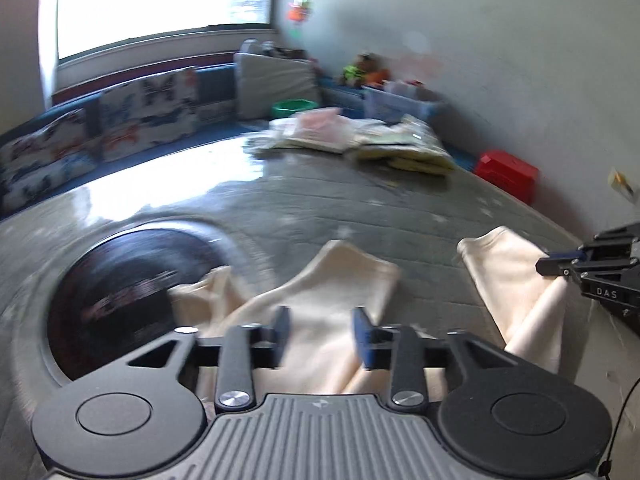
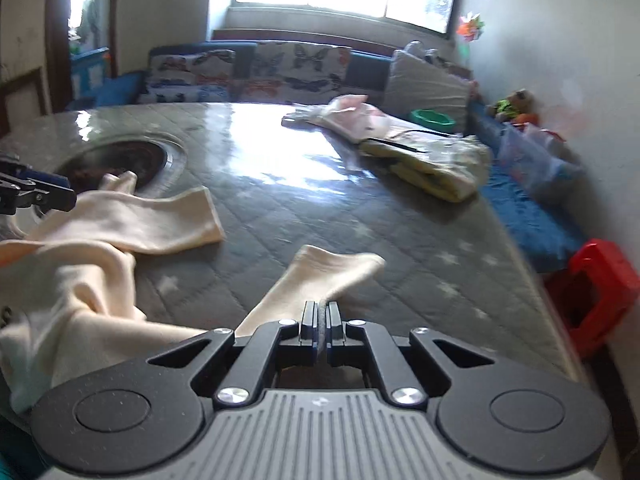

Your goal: Fold clothes

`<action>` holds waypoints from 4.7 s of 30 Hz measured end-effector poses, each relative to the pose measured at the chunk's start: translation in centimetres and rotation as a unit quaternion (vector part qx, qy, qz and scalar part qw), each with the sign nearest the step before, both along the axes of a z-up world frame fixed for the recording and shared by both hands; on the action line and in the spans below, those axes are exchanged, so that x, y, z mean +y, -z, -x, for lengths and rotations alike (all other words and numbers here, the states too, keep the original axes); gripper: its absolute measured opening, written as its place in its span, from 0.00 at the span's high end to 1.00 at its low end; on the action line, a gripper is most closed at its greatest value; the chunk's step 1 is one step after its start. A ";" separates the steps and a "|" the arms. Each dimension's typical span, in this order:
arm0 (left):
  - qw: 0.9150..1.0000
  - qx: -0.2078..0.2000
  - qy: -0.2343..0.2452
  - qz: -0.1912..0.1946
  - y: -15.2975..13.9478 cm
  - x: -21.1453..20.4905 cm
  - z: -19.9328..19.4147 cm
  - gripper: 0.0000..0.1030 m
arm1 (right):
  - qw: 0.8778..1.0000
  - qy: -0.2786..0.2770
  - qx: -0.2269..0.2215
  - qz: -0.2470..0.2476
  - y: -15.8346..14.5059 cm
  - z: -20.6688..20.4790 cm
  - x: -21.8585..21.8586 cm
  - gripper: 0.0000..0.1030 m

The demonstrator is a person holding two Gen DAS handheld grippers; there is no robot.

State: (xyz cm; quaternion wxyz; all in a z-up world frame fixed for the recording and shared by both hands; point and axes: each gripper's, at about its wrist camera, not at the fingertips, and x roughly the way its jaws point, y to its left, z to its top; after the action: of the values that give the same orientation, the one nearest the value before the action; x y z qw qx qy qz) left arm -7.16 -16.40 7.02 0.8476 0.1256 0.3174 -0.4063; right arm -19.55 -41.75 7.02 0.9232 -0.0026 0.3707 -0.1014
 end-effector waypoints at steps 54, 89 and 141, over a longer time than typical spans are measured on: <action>0.952 0.045 -0.301 0.009 -1.3 20.1 -1.6 0.93 | 0.953 -0.206 0.066 -0.211 3.4 -9.0 4.9 0.93; 0.995 0.079 -0.038 -0.042 3.7 -1.9 -7.9 0.86 | 0.890 -0.455 0.008 -0.029 2.3 -3.7 16.7 0.76; 0.985 0.021 -0.148 0.087 1.2 13.9 -10.8 0.87 | 0.977 -0.200 -0.055 0.046 -1.7 -20.0 8.1 0.86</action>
State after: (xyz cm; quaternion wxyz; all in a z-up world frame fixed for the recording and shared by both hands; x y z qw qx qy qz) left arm 3.69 -2.54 5.86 0.8992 -0.0057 0.3135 -0.3052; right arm 0.48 -33.61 8.72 0.9428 -0.1138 0.3060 0.0679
